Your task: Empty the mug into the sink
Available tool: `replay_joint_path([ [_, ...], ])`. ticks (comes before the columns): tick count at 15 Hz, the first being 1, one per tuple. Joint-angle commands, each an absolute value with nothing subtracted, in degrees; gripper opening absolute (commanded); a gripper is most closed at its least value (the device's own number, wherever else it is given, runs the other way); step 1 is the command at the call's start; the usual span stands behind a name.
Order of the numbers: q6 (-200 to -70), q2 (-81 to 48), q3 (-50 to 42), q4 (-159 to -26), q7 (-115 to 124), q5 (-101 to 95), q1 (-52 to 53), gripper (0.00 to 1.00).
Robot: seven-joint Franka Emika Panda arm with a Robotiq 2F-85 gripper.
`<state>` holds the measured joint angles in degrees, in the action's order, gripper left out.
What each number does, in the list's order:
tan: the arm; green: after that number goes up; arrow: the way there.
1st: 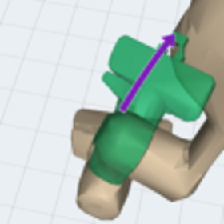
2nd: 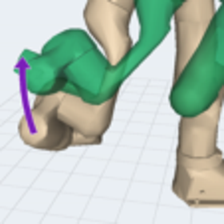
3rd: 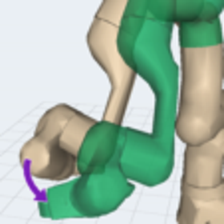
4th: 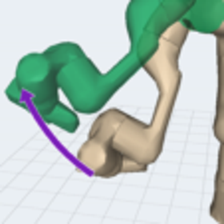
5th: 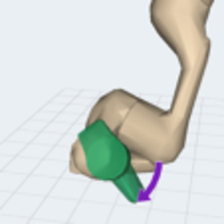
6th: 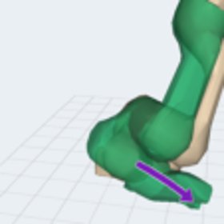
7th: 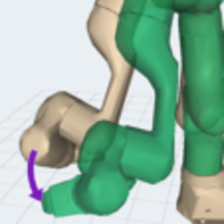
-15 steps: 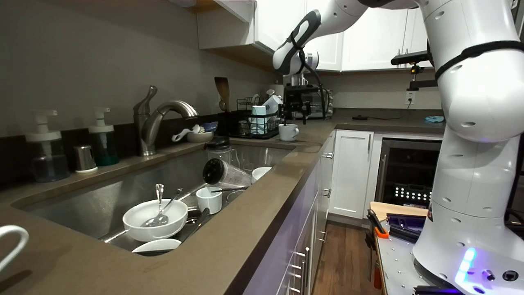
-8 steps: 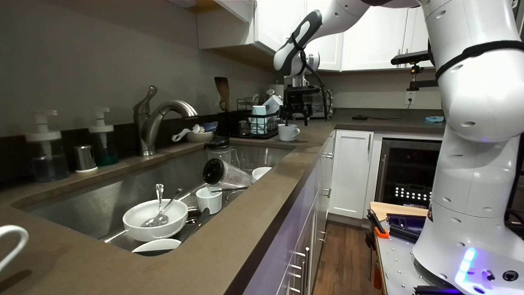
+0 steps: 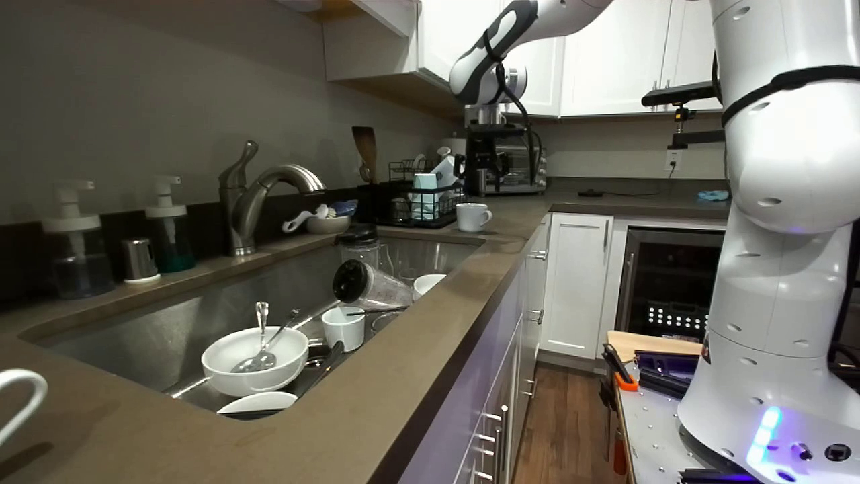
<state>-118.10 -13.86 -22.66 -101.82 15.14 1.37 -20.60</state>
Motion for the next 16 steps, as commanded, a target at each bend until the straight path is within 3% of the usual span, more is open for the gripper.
replay_joint_path([
  [1, -117.5, -12.2, -21.9, -103.9, 13.1, 1.1, -21.1, 1.0],
  [16, -119.5, -12.1, -20.7, -110.6, -0.2, 5.2, -22.6, 1.0],
])
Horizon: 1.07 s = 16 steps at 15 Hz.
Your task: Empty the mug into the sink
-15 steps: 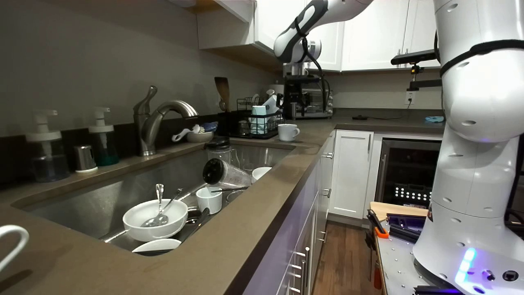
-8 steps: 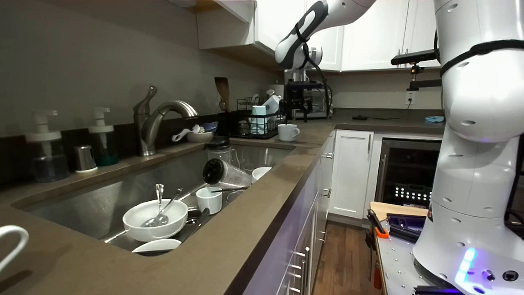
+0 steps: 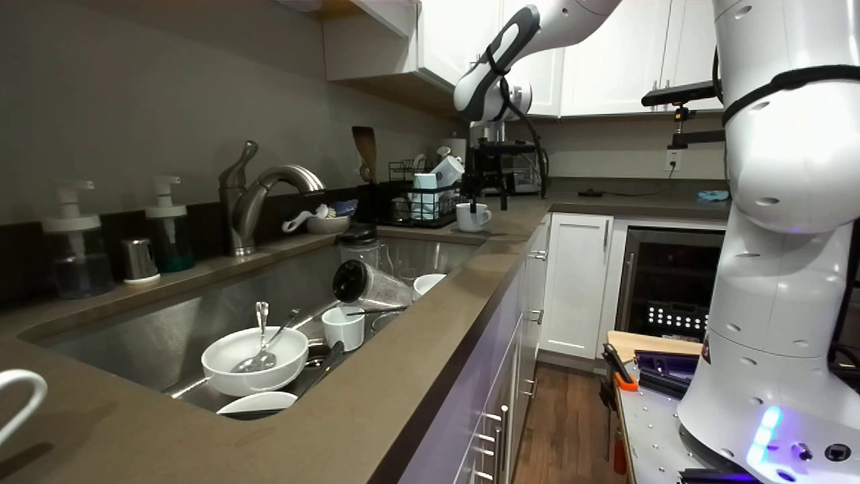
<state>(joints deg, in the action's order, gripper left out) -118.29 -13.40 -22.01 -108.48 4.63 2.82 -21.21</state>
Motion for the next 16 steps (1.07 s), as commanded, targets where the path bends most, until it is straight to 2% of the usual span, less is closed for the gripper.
replay_joint_path([
  [1, -120.1, -12.2, -20.5, -111.0, -1.6, 5.6, -22.8, 1.0],
  [10, -121.1, -16.2, -19.2, -108.6, -10.6, 7.7, -23.9, 1.0],
  [11, -121.0, -16.8, -19.0, -108.0, -11.1, 7.7, -24.1, 0.98],
  [16, -120.1, -20.4, -18.2, -104.0, -12.7, 8.7, -25.3, 1.0],
])
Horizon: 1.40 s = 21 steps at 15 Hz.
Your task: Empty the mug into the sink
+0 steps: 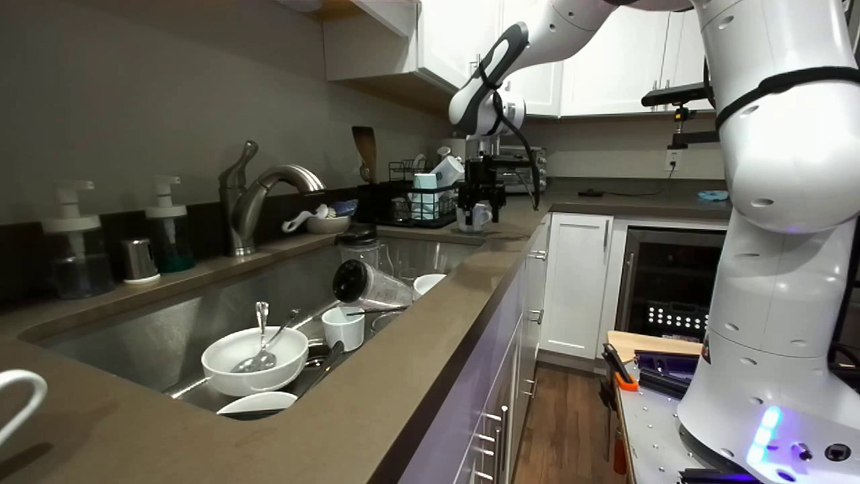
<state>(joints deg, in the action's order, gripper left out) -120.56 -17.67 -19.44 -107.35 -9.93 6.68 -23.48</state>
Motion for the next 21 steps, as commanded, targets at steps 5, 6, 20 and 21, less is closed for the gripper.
replay_joint_path([
  [5, -119.3, -22.4, -17.6, -100.8, -12.1, 8.3, -26.4, 0.8],
  [6, -119.4, -22.5, -17.5, -100.6, -11.9, 8.1, -26.5, 0.84],
  [20, -120.5, -20.5, -18.0, -102.5, -10.8, 6.9, -26.2, 0.66],
  [21, -120.5, -20.3, -18.0, -102.6, -10.9, 6.9, -26.2, 0.69],
])
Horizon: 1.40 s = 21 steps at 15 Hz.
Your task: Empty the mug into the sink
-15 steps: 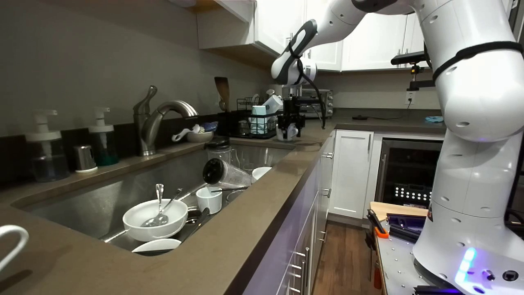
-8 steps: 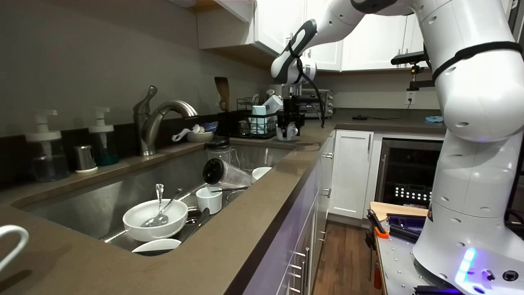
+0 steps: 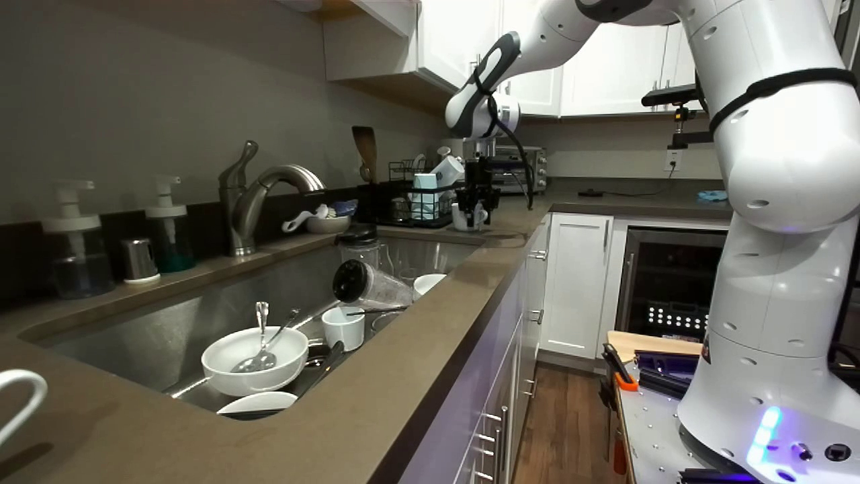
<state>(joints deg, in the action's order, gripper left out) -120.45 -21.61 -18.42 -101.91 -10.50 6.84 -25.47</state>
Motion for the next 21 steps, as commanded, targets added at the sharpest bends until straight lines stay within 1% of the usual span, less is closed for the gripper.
replay_joint_path([
  [1, -120.6, -20.1, -18.1, -102.8, -10.9, 6.8, -26.2, 0.69],
  [2, -120.6, -19.9, -18.2, -102.9, -10.9, 6.7, -26.2, 0.73],
  [3, -120.7, -19.6, -18.3, -103.0, -10.8, 6.6, -26.1, 0.69],
  [4, -120.7, -19.4, -18.4, -103.1, -10.8, 6.6, -26.1, 0.58],
  [5, -120.8, -19.1, -18.5, -103.2, -10.8, 6.5, -26.1, 0.57],
  [6, -120.8, -19.0, -18.5, -103.2, -10.8, 6.5, -26.1, 0.42],
  [7, -120.9, -18.8, -18.6, -103.3, -10.7, 6.5, -26.1, 0.41],
  [8, -120.9, -18.8, -18.6, -103.4, -10.7, 6.4, -26.0, 0.44],
  [9, -120.9, -18.7, -18.7, -103.4, -10.7, 6.4, -26.0, 0.38],
  [10, -121.0, -18.7, -18.7, -103.4, -10.7, 6.5, -26.0, 0.37],
  [12, -120.9, -18.8, -18.7, -103.4, -10.7, 6.6, -26.0, 0.45],
  [13, -120.9, -18.9, -18.7, -103.4, -10.6, 6.5, -26.0, 0.46],
  [14, -120.9, -19.0, -18.7, -103.4, -10.6, 6.5, -26.0, 0.5],
  [15, -120.9, -19.0, -18.7, -103.5, -10.6, 6.5, -26.0, 0.47],
  [16, -120.9, -19.0, -18.7, -103.5, -10.6, 6.5, -26.0, 0.48],
  [18, -120.8, -18.9, -18.7, -103.5, -10.6, 6.5, -26.0, 0.36],
  [20, -120.8, -18.9, -18.7, -103.5, -10.6, 6.5, -26.0, 0.25],
  [21, -120.9, -18.9, -18.7, -103.6, -10.6, 6.5, -26.0, 0.21],
])
